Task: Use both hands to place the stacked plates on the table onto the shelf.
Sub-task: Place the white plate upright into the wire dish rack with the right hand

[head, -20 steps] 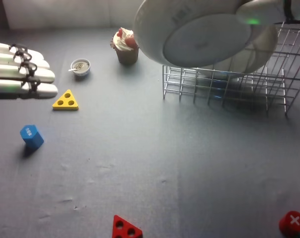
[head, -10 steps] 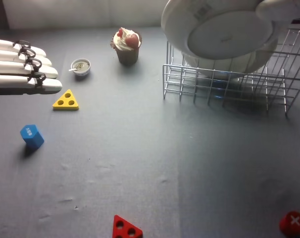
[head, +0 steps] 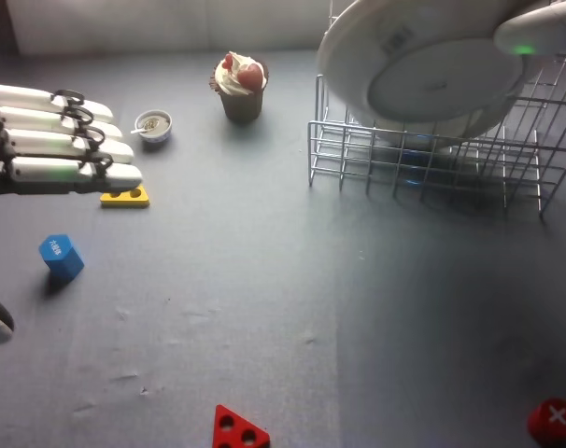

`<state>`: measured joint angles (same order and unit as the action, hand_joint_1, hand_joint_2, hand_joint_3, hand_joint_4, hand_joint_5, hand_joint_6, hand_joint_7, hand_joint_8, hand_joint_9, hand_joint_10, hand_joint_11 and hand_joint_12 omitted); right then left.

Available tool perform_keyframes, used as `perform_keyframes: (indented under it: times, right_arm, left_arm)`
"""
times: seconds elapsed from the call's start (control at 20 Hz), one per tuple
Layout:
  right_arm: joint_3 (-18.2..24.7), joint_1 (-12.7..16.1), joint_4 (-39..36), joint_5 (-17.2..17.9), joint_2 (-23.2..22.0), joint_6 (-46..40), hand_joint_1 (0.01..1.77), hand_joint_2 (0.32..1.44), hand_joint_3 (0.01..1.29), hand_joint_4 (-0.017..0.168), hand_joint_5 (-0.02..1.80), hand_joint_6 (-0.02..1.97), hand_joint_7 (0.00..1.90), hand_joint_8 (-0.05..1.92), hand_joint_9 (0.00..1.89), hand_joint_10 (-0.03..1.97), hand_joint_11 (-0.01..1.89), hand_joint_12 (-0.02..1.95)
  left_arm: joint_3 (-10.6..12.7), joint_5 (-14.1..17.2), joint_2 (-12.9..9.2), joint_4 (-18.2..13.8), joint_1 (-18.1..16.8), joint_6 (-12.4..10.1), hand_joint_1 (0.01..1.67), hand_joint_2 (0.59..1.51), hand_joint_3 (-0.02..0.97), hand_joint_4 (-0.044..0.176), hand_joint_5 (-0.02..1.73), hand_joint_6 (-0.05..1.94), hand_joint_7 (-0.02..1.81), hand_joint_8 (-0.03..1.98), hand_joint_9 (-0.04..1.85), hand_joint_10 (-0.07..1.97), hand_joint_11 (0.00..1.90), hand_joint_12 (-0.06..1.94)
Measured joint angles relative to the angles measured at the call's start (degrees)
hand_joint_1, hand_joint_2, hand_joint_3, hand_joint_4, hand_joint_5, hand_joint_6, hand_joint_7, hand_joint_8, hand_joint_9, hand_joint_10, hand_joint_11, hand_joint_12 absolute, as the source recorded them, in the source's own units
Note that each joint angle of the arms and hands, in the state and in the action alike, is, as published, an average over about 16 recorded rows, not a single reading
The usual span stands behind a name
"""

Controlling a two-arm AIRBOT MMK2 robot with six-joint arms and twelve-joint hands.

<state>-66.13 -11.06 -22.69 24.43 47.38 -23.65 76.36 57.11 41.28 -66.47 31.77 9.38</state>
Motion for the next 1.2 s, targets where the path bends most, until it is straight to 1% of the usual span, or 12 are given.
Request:
perform_keyframes:
  times: [0.05,0.2,0.4,0.55,0.65,0.8,1.0,1.1,1.2]
  right_arm:
    - [-0.23,-0.33,0.03,0.18,0.11,-0.02,1.46,0.98,0.01,-0.009,0.85,0.92,1.09,0.66,1.14,0.7,1.05,1.07]
    - [-0.89,-1.2,0.23,0.62,0.48,-0.08,1.46,0.98,0.01,-0.009,0.86,0.92,1.08,0.69,1.14,0.73,1.08,0.95]
    - [-1.87,-2.02,0.98,1.03,1.01,-0.11,1.45,0.98,0.01,-0.009,0.86,0.91,1.08,0.7,1.13,0.75,1.09,0.89]
    - [-2.59,-2.42,1.84,1.1,1.55,0.01,1.45,0.98,0.01,-0.009,0.86,0.91,1.08,0.7,1.12,0.77,1.09,0.91]
    - [-3.05,-2.62,2.46,1.11,1.95,0.1,1.45,0.98,0.01,-0.009,0.86,0.9,1.08,0.69,1.12,0.78,1.09,0.88]
    - [-3.78,-2.94,3.47,1.05,2.5,0.19,1.45,0.98,0.01,-0.009,0.87,0.89,1.1,0.66,1.12,0.77,1.08,0.88]
    - [-4.92,-3.57,5.08,0.82,3.32,0.37,1.45,0.98,0.01,-0.009,0.88,0.87,1.1,0.64,1.12,0.77,1.04,0.99]
    - [-5.48,-3.97,6.05,0.63,3.8,0.52,1.45,0.98,0.01,-0.009,0.88,0.86,1.1,0.64,1.12,0.77,1.04,0.99]
    - [-5.95,-4.4,7.05,0.37,4.27,0.69,1.45,0.99,0.01,-0.009,0.88,0.87,1.1,0.65,1.11,0.79,1.06,0.91]
  left_arm:
    - [-0.21,-0.07,0.0,0.07,0.02,0.13,0.14,0.917,0.0,0.003,0.07,0.02,0.1,0.01,0.11,0.01,0.14,0.01]
    - [-0.77,-0.29,0.0,0.25,0.08,0.53,0.14,0.917,0.001,0.003,0.07,0.02,0.1,0.01,0.11,0.01,0.14,0.01]
    - [-1.13,-0.41,0.0,0.54,0.15,0.87,0.15,0.917,0.001,0.003,0.07,0.02,0.09,0.01,0.1,0.01,0.14,0.01]
    - [-1.12,-0.49,0.0,0.76,0.2,0.66,0.15,0.917,0.001,0.003,0.07,0.02,0.09,0.01,0.1,0.01,0.14,0.01]
    - [-1.1,-0.58,0.0,0.9,0.21,0.48,0.15,0.917,0.001,0.002,0.07,0.02,0.09,0.01,0.1,0.01,0.14,0.01]
    - [-1.02,-0.71,0.0,1.07,0.22,0.23,0.15,0.917,0.001,0.002,0.07,0.02,0.1,0.01,0.1,0.01,0.14,0.01]
    - [-0.9,-0.78,0.0,1.34,0.24,-0.1,0.16,0.918,0.001,0.002,0.07,0.02,0.09,0.01,0.09,0.01,0.14,0.01]
    - [-0.84,-0.77,0.0,1.51,0.25,-0.27,0.16,0.917,0.001,0.002,0.07,0.02,0.09,0.01,0.09,0.01,0.14,0.01]
    - [-0.79,-0.76,0.0,1.67,0.26,-0.43,0.16,0.914,0.001,0.002,0.07,0.02,0.1,0.01,0.1,0.01,0.14,0.01]
